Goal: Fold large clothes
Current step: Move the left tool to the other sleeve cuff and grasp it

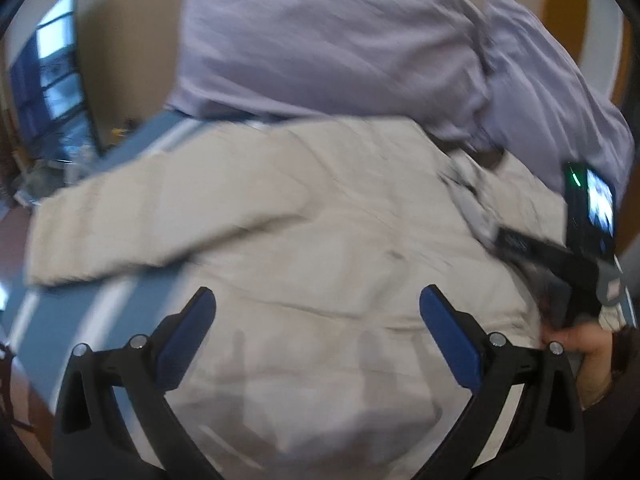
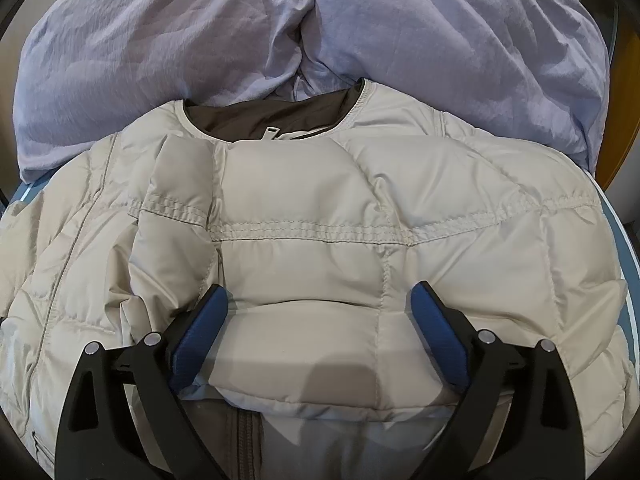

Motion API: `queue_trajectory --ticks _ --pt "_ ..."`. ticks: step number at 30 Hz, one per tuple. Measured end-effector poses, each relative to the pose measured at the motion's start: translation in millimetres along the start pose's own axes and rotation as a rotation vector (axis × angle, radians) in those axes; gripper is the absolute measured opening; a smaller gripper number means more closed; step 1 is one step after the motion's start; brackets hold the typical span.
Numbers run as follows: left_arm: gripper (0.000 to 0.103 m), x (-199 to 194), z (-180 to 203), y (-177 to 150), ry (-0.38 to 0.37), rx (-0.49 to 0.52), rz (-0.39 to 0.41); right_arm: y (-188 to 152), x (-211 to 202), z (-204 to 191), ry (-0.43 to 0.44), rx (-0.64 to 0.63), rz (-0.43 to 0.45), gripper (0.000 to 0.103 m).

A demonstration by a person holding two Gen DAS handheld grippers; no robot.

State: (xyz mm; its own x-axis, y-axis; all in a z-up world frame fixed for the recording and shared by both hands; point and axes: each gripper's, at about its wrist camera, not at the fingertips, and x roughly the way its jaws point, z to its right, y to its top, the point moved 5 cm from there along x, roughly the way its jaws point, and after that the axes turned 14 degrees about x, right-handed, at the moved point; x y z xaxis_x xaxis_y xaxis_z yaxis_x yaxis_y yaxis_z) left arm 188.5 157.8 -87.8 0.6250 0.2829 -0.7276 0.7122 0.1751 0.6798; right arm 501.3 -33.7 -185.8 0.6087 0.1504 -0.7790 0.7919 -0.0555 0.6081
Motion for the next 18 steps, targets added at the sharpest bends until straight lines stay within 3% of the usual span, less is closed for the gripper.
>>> queue_trajectory --ticks 5,11,15,18 --pt "0.101 -7.0 -78.1 -9.4 0.186 -0.059 -0.039 -0.8 -1.2 0.6 0.011 0.007 0.000 0.097" --pt "0.101 -0.8 -181.9 -38.9 0.346 -0.195 -0.143 -0.8 -1.2 1.2 0.017 0.010 -0.002 0.097" --pt "0.100 -2.4 -232.8 -52.1 0.415 -0.271 -0.149 -0.7 -0.8 0.8 0.015 0.012 -0.001 0.098" --pt "0.085 3.3 -259.5 -65.1 0.388 -0.348 -0.172 -0.8 -0.9 0.9 0.015 0.012 -0.001 0.098"
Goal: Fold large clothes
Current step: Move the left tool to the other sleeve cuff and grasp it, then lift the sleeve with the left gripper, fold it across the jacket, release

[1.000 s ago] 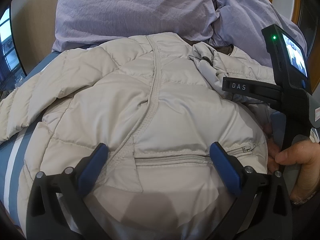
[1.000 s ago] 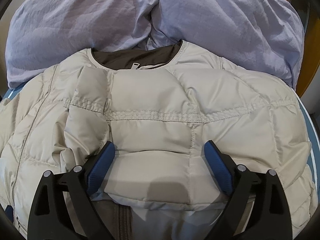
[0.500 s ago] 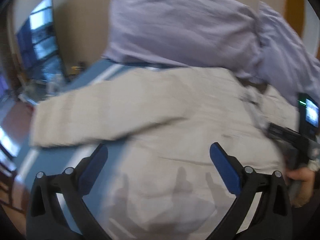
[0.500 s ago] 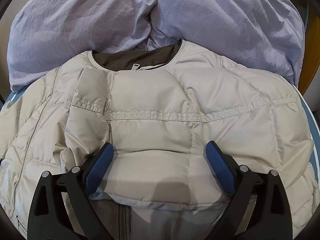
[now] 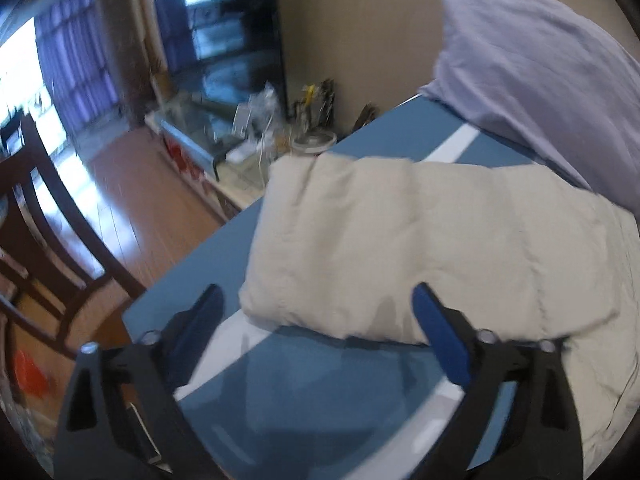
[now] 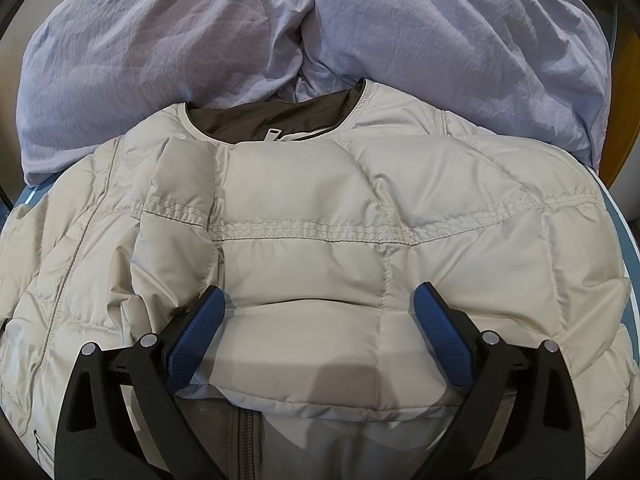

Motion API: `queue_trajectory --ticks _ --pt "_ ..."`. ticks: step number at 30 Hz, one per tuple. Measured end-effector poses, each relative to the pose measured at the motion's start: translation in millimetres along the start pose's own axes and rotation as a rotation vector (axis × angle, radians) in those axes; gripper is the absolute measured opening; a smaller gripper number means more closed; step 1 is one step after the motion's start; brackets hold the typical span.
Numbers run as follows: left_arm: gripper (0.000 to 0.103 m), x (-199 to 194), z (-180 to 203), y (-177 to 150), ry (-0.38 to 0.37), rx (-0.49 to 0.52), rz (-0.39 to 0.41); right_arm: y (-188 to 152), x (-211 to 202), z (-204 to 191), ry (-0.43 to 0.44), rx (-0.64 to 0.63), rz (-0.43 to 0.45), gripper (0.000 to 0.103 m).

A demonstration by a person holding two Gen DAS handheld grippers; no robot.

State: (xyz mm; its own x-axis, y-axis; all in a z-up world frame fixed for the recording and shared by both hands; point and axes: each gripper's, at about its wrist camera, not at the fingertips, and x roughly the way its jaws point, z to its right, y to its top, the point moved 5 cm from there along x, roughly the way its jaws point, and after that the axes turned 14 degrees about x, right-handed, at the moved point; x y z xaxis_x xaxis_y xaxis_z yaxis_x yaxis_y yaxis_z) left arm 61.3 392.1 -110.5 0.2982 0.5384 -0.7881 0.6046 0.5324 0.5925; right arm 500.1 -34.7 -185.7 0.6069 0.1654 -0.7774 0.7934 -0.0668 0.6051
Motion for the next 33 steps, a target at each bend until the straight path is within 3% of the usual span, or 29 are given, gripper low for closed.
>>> queue_trajectory --ticks 2,8,14,17,21,24,33 --pt "0.078 13.6 -5.4 -2.4 -0.037 -0.037 -0.033 0.0 0.0 0.0 0.000 0.000 0.000 0.098" --pt "0.077 33.3 -19.6 -6.9 -0.091 -0.126 -0.051 -0.1 0.0 0.1 0.000 -0.001 0.000 0.098" --pt "0.070 31.6 -19.1 -7.6 -0.088 -0.123 -0.027 -0.1 0.1 0.2 0.000 -0.001 0.000 0.098" --pt "0.060 33.1 -18.9 -6.6 -0.082 -0.130 -0.015 -0.1 0.2 0.2 0.000 -0.001 0.000 0.098" --pt "0.034 32.7 -15.1 -4.3 -0.128 -0.141 -0.002 -0.2 0.3 0.4 0.000 -0.001 0.000 0.098" --pt "0.022 31.5 -10.0 -0.7 -0.147 -0.154 -0.003 -0.1 0.4 0.5 0.000 -0.001 0.000 0.098" --pt "0.016 6.2 -1.3 25.3 -0.118 -0.156 0.052 -0.1 0.5 0.4 0.000 -0.002 -0.001 0.098"
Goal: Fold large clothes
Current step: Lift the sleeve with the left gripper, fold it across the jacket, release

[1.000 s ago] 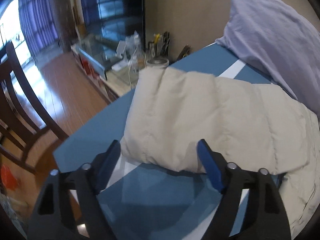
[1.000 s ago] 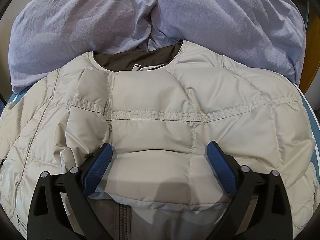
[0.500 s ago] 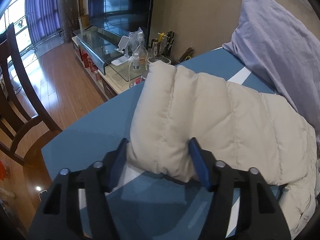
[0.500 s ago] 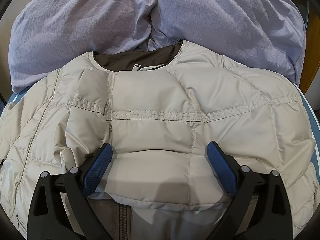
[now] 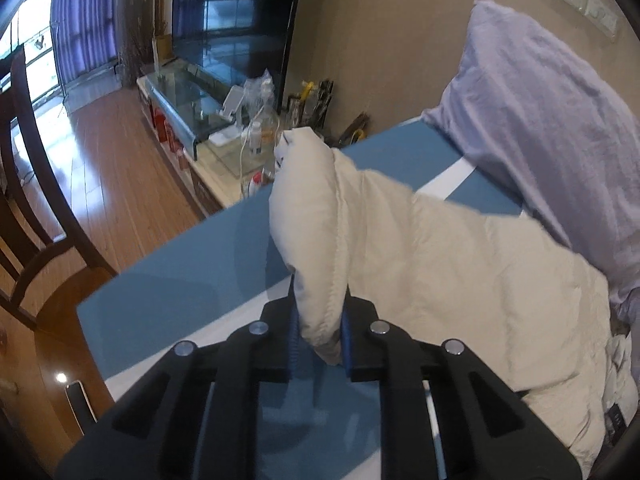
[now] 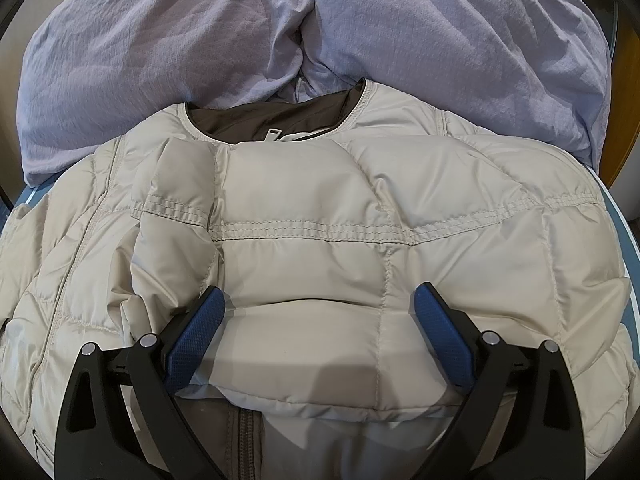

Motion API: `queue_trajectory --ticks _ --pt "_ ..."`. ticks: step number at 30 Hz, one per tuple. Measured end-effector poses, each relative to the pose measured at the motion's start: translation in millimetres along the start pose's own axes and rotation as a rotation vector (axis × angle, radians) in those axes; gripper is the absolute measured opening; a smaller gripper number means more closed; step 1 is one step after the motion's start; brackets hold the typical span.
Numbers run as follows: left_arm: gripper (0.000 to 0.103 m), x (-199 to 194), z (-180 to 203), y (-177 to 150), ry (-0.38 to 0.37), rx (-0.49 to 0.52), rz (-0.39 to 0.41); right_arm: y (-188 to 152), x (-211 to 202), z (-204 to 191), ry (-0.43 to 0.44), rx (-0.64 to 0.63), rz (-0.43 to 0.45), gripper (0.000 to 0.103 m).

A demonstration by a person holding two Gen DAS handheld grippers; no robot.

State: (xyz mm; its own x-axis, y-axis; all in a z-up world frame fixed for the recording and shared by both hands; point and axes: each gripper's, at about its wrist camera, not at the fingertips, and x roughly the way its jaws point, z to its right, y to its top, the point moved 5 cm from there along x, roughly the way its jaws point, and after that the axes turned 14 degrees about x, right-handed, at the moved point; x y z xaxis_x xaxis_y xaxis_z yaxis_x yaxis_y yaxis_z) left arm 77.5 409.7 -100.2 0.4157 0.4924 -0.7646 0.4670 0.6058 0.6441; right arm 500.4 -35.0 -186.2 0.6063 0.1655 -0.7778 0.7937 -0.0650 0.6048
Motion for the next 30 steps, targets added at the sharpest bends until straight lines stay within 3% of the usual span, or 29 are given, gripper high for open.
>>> queue_trajectory --ticks 6,15,24,30 --pt "0.016 -41.5 38.6 32.2 -0.043 0.075 0.105 0.0 -0.3 0.4 0.000 0.000 0.000 0.098" --pt "0.016 -112.7 147.2 61.9 -0.246 0.246 0.245 1.1 1.3 -0.6 -0.004 -0.006 -0.023 0.098" --pt "0.016 -144.2 259.4 47.3 -0.406 0.405 0.271 1.7 -2.6 -1.3 0.020 -0.028 -0.083 0.098" --pt "0.016 -145.4 323.8 14.9 -0.514 0.499 0.240 -0.5 -29.5 9.0 0.106 -0.008 -0.113 0.098"
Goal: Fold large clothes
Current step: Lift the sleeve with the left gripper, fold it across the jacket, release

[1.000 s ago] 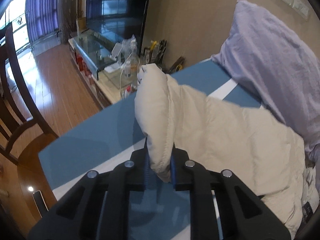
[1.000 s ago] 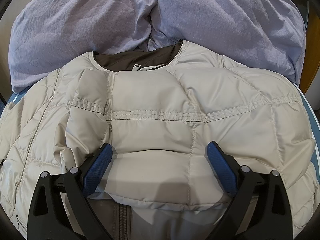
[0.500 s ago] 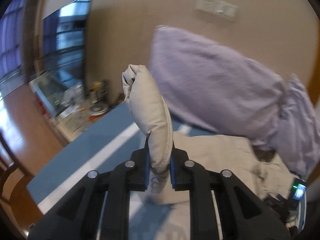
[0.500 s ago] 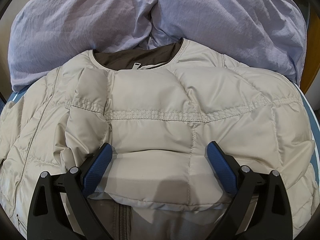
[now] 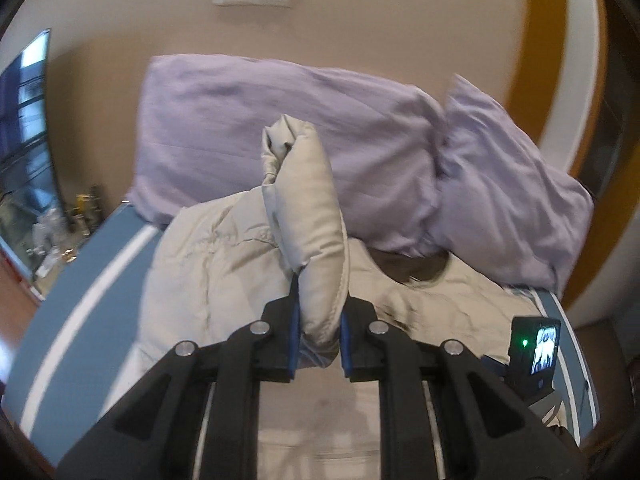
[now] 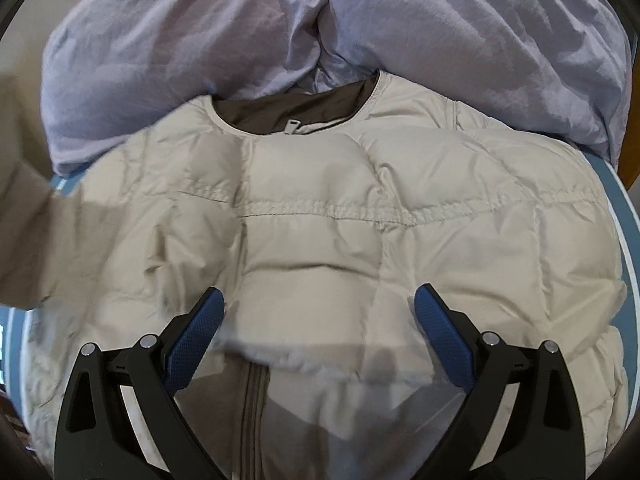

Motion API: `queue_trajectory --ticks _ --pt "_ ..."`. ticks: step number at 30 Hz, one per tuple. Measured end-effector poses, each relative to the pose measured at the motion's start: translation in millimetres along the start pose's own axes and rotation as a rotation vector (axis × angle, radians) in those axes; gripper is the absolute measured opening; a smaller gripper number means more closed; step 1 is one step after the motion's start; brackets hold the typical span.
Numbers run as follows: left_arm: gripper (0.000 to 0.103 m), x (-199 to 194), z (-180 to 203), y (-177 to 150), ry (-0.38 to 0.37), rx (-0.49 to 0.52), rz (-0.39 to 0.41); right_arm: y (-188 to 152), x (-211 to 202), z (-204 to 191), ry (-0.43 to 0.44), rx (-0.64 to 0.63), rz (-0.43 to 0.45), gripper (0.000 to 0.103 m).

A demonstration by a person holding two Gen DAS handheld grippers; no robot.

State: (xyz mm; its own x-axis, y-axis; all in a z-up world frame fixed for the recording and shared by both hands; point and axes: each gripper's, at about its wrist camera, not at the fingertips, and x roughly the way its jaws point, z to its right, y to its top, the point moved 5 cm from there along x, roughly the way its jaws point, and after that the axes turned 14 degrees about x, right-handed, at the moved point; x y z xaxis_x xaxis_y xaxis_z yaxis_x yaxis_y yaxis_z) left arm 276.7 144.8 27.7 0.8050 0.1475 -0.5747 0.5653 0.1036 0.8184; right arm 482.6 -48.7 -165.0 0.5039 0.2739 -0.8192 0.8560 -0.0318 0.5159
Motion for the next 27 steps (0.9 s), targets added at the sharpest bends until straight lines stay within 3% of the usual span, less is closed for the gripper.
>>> queue_trajectory --ticks 6,13,19,23,27 --pt "0.016 30.5 62.1 -4.9 -0.105 0.066 -0.039 0.8 -23.0 16.7 0.018 0.013 0.028 0.098" --pt "0.016 71.3 117.2 -26.8 -0.173 0.122 -0.130 9.7 -40.8 41.6 -0.086 -0.037 0.136 0.098" --pt "0.016 94.5 145.7 -41.7 -0.196 0.161 -0.189 13.5 -46.5 60.4 -0.151 -0.044 0.187 0.098" --pt "0.017 102.6 156.0 -49.9 -0.161 0.204 -0.206 14.0 -44.6 69.6 -0.142 -0.017 0.173 0.098" --pt "0.035 98.2 153.4 -51.0 -0.166 0.191 -0.202 14.0 -48.0 71.2 -0.141 -0.010 0.180 0.098"
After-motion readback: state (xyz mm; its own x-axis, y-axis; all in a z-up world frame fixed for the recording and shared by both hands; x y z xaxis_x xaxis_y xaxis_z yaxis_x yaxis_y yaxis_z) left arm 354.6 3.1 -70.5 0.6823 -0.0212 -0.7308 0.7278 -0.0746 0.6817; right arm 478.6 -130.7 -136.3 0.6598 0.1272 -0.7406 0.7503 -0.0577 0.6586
